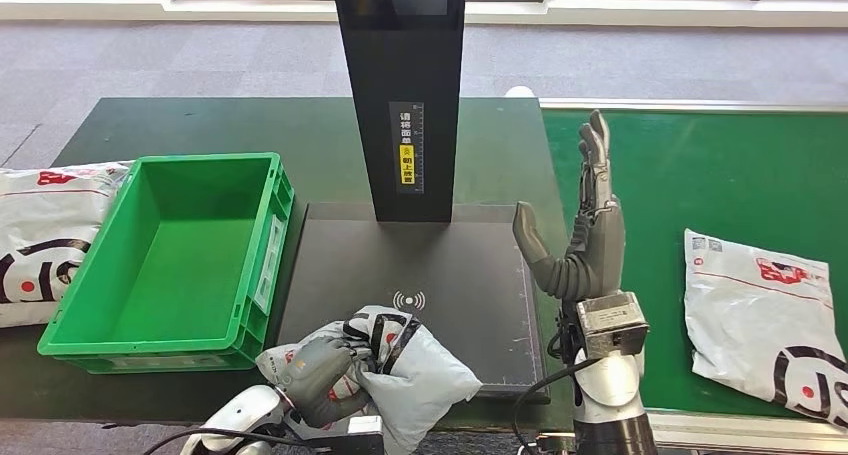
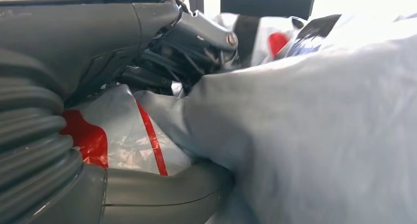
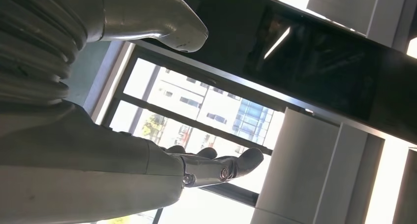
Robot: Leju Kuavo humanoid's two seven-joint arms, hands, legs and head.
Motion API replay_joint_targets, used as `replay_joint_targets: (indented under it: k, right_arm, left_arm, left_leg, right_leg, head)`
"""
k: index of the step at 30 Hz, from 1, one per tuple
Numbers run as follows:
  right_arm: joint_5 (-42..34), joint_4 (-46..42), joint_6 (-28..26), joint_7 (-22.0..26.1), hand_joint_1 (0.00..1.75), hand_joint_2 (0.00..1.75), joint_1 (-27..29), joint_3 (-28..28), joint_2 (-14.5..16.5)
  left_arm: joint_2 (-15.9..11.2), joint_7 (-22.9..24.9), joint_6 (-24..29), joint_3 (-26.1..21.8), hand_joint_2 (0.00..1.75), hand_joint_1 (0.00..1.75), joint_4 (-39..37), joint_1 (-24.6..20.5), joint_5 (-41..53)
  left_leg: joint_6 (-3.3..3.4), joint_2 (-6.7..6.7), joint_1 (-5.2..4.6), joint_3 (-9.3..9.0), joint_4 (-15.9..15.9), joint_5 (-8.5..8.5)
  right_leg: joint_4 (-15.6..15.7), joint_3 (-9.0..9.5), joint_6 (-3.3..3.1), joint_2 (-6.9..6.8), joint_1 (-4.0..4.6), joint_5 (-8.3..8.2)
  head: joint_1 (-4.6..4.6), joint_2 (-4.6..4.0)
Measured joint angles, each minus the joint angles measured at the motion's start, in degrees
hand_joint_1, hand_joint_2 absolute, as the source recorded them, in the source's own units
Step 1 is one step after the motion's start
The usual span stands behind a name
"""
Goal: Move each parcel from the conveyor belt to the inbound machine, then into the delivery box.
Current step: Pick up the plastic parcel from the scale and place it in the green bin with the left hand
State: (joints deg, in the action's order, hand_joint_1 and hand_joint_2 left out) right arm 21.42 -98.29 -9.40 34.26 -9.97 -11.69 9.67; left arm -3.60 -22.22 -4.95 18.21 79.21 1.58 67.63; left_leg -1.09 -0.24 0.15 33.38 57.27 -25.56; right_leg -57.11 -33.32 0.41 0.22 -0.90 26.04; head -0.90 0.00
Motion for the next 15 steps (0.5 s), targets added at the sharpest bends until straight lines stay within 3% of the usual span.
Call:
replay_joint_targets:
  k: [10,15]
  right_arm:
    - [-0.57,0.00,-1.33,1.67,0.00,1.75,1.41,0.00,-0.15]
    - [-0.79,0.00,-1.72,1.89,0.00,1.75,1.83,0.00,-0.19]
  left_arm:
    - [3.88,-3.47,11.99,0.00,1.75,1.75,0.88,-3.26,-1.90]
    - [5.03,-4.34,14.96,0.00,1.75,1.75,1.60,-3.76,-2.91]
  left_leg:
    - [0.00,-0.01,0.00,0.01,0.01,0.00]
    - [0.00,-0.01,0.00,0.01,0.01,0.00]
  right_leg:
    - [0.00,0.00,-0.01,-0.01,0.00,-0.02]
    - [0.00,-0.01,-0.01,0.01,0.00,-0.02]
  head:
    - [0.00,0.00]
    - [0.00,0.00]
